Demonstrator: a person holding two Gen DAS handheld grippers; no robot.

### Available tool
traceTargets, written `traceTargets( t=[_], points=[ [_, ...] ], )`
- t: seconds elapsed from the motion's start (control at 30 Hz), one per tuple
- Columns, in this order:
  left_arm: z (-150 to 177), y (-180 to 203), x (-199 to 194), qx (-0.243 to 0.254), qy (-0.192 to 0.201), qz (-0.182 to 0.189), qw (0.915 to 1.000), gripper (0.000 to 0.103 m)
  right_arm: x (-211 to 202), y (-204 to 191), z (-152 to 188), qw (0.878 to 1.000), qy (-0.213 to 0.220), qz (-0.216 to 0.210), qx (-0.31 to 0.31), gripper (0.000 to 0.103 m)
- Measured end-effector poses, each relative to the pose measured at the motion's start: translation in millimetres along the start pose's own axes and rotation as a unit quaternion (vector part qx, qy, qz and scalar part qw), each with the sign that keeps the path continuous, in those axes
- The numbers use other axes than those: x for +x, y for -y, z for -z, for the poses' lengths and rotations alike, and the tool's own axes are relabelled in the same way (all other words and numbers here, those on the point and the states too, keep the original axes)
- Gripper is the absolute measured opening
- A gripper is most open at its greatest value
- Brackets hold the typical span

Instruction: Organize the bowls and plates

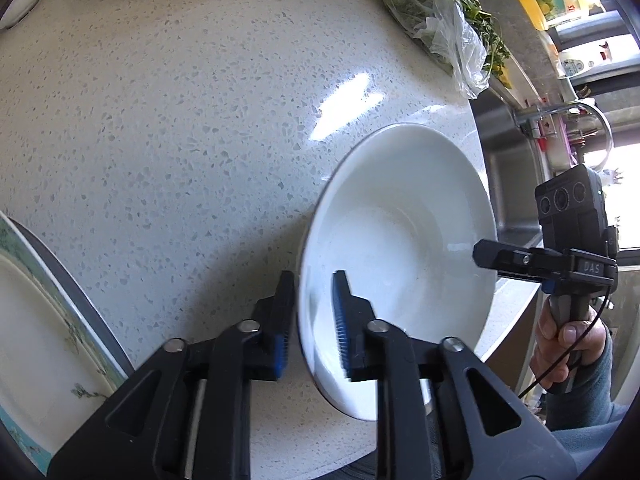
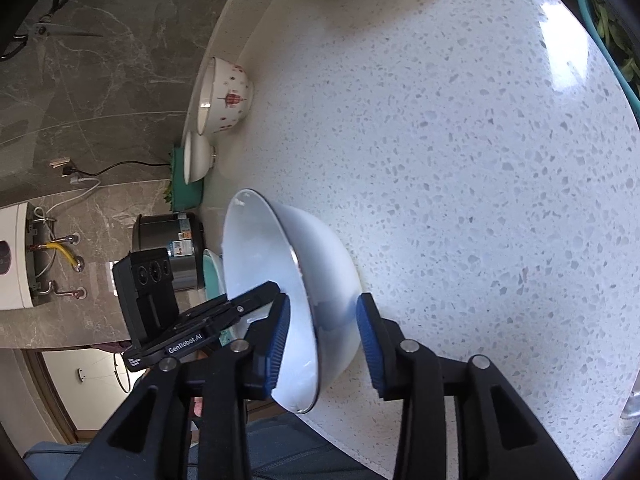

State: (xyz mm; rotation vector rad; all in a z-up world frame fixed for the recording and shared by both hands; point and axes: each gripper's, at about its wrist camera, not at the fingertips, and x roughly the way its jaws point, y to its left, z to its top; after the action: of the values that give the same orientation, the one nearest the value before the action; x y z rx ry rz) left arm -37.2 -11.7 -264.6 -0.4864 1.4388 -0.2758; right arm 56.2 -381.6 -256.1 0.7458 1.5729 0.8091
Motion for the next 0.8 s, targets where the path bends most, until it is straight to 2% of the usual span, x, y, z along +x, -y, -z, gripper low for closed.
traceTargets(
  t=[0.03,0.1,0.13,0.27,0.4,0.5,0.57,0.7,0.8],
  points=[
    [1.1,0.9,-0.7,-0.001,0.002,0.000,1.0000,0.048,-1.1,-1.0,0.4,1.000,0.002,-0.001,-0.002,0.047],
    [3.4,5.0,-4.9,0.001,0.011,0.008,0.9999,0.065,-4.8,-1.5,0.9,1.000,0.005,-0.005,-0.006,0.050],
    [4.9,8.8,-8.4,0.003,0.016,0.002,0.9999,0.070,-7.0,-2.0,1.2,1.000,0.005,-0.006,-0.007,0.050],
    [7.2,20.6,-24.4,0.011,0.033,0.008,0.9994,0.073,-25.6,-4.0,0.9,1.000,0.023,-0.015,-0.012,0.057],
    [4.1,34.4,-48.0,0.015,0.050,0.019,0.9985,0.076,-52.5,-9.6,-5.8,0.998,0.056,-0.012,-0.018,0.057],
    [-1.4,38.4,-82.5,0.020,0.080,0.043,0.9957,0.076,-66.2,-31.3,-12.3,0.996,0.080,-0.021,-0.043,0.058],
    [-6.6,33.2,-110.2,0.025,0.102,0.041,0.9936,0.077,-66.5,-52.3,-16.9,0.994,0.086,-0.028,-0.067,0.061],
    [-23.6,-4.7,-176.4,0.033,0.164,0.035,0.9854,0.077,-47.3,-98.7,-25.9,0.990,0.090,-0.031,-0.100,0.061],
    [-49.3,-66.9,-215.6,0.018,0.210,-0.003,0.9775,0.077,-18.8,-146.4,-35.9,0.986,0.096,-0.032,-0.131,0.061]
  ],
)
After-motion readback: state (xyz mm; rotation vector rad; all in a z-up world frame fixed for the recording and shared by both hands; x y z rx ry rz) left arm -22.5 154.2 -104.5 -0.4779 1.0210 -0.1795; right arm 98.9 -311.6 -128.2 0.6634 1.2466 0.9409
